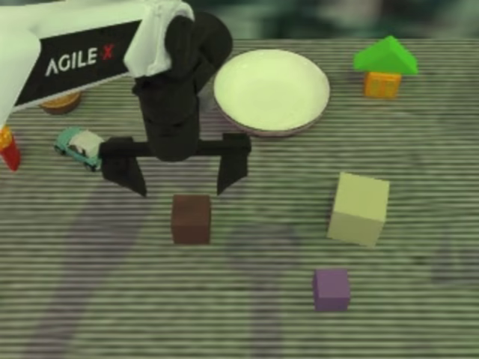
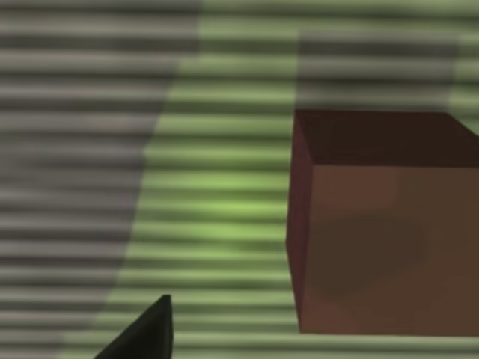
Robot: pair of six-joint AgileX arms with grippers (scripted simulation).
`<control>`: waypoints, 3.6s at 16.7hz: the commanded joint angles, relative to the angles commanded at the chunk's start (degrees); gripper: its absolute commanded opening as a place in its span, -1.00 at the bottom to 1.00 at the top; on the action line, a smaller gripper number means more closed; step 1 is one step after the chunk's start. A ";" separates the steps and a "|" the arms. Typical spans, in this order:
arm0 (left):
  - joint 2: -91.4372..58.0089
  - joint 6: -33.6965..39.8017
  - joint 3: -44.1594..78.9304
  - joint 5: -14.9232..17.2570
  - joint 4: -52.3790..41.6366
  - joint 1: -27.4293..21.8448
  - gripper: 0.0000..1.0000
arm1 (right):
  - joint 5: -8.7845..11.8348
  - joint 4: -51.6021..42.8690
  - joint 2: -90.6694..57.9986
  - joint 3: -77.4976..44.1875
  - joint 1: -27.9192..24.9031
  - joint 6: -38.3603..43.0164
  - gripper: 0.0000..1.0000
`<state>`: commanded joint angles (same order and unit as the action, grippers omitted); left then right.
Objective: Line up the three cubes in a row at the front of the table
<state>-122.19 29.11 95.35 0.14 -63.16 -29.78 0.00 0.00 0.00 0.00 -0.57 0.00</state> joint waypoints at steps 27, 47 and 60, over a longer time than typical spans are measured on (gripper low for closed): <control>-7.45 -0.18 -9.63 0.07 17.08 0.08 -0.36 | 0.00 0.00 0.00 0.00 0.00 0.00 1.00; -1.63 -0.42 -3.31 -0.60 5.35 1.06 -1.00 | 0.00 0.00 0.00 0.00 0.00 0.00 1.00; -0.56 10.49 0.56 -0.76 0.34 -10.44 -1.00 | 0.00 0.00 0.00 0.00 0.00 0.00 1.00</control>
<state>-122.75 39.60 95.91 -0.62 -62.82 -40.22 0.00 0.00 0.00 0.00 -0.57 0.00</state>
